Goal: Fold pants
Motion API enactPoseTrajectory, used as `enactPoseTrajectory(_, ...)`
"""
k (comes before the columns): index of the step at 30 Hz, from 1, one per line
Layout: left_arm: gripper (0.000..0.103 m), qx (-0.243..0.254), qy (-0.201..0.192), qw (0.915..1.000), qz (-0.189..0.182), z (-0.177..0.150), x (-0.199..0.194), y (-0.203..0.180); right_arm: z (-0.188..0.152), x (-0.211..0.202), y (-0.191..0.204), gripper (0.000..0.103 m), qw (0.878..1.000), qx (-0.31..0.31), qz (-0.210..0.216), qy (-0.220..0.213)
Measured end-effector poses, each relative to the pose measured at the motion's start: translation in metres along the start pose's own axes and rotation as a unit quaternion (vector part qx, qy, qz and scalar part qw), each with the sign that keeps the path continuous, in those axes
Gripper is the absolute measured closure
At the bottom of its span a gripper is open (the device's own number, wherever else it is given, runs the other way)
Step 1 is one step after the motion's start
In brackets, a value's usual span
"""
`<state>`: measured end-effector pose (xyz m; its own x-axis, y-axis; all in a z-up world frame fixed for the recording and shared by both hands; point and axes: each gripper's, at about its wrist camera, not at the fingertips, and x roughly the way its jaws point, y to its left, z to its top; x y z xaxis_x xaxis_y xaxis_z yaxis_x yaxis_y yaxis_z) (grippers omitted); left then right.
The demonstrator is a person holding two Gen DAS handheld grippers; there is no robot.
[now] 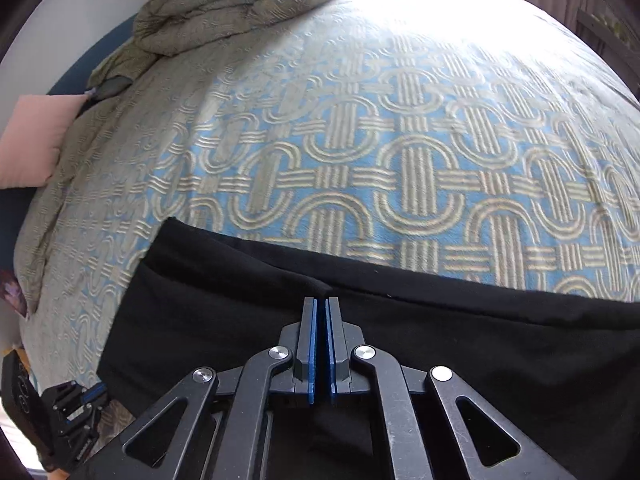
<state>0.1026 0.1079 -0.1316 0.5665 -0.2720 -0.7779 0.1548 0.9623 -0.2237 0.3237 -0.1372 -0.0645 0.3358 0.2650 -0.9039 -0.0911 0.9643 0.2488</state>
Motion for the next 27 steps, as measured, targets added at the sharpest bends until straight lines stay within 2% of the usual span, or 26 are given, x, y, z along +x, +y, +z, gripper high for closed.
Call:
enactPoseTrajectory(2, 0.100, 0.006, -0.007, 0.9999, 0.006, 0.003, -0.004, -0.004, 0.001, 0.002, -0.010, 0.091, 0.999, 0.017, -0.027, 0.008)
enactPoseTrajectory(4, 0.100, 0.015, -0.013, 0.9998, 0.002, 0.008, -0.007, -0.008, 0.004, -0.003, -0.017, 0.087, 0.999, 0.036, -0.028, 0.003)
enactPoseTrajectory(6, 0.089, 0.020, -0.021, 0.9996, -0.007, 0.014, -0.009, -0.014, 0.008, -0.011, -0.016, 0.081, 0.999, 0.034, -0.016, -0.005)
enactPoseTrajectory(8, 0.060, 0.025, -0.030, 0.9991, -0.012, 0.023, -0.008, -0.018, 0.016, -0.020, -0.004, 0.075, 1.000, 0.004, -0.006, -0.018)
enactPoseTrajectory(10, 0.053, 0.035, -0.039, 0.9985, -0.014, 0.031, -0.003, -0.025, 0.026, -0.026, 0.018, 0.070, 0.999, -0.043, 0.004, -0.026)
enactPoseTrajectory(12, 0.053, 0.044, -0.034, 0.9983, -0.018, 0.035, 0.005, -0.030, 0.040, -0.023, 0.052, 0.047, 0.993, -0.105, 0.044, -0.013)
enactPoseTrajectory(14, 0.053, 0.043, -0.026, 0.9986, -0.018, 0.037, 0.015, -0.030, 0.053, -0.013, 0.084, 0.045, 0.984, -0.164, 0.074, 0.011)
enactPoseTrajectory(18, 0.053, 0.015, -0.017, 0.9989, -0.042, 0.036, 0.023, -0.022, 0.071, 0.021, 0.141, 0.045, 0.965, -0.242, 0.075, 0.062)
enactPoseTrajectory(19, 0.058, 0.008, -0.017, 0.9986, -0.050, 0.037, 0.024, -0.019, 0.073, 0.031, 0.152, 0.044, 0.960, -0.260, 0.074, 0.076)
enactPoseTrajectory(20, 0.069, 0.004, -0.019, 0.9984, -0.054, 0.037, 0.024, -0.016, 0.075, 0.042, 0.162, 0.044, 0.953, -0.281, 0.067, 0.091)
enactPoseTrajectory(22, 0.083, -0.002, -0.022, 0.9975, -0.066, 0.036, 0.022, -0.011, 0.073, 0.063, 0.180, 0.044, 0.940, -0.320, 0.038, 0.109)
enactPoseTrajectory(23, 0.090, -0.002, -0.025, 0.9972, -0.070, 0.036, 0.020, -0.010, 0.071, 0.072, 0.186, 0.046, 0.934, -0.335, 0.024, 0.118)
enactPoseTrajectory(25, 0.092, 0.004, -0.034, 0.9969, -0.070, 0.033, 0.016, -0.011, 0.068, 0.083, 0.194, 0.095, 0.931, -0.343, 0.001, 0.122)
enactPoseTrajectory(27, 0.094, 0.011, -0.040, 0.9970, -0.066, 0.029, 0.012, -0.014, 0.068, 0.086, 0.198, 0.099, 0.939, -0.322, -0.014, 0.122)
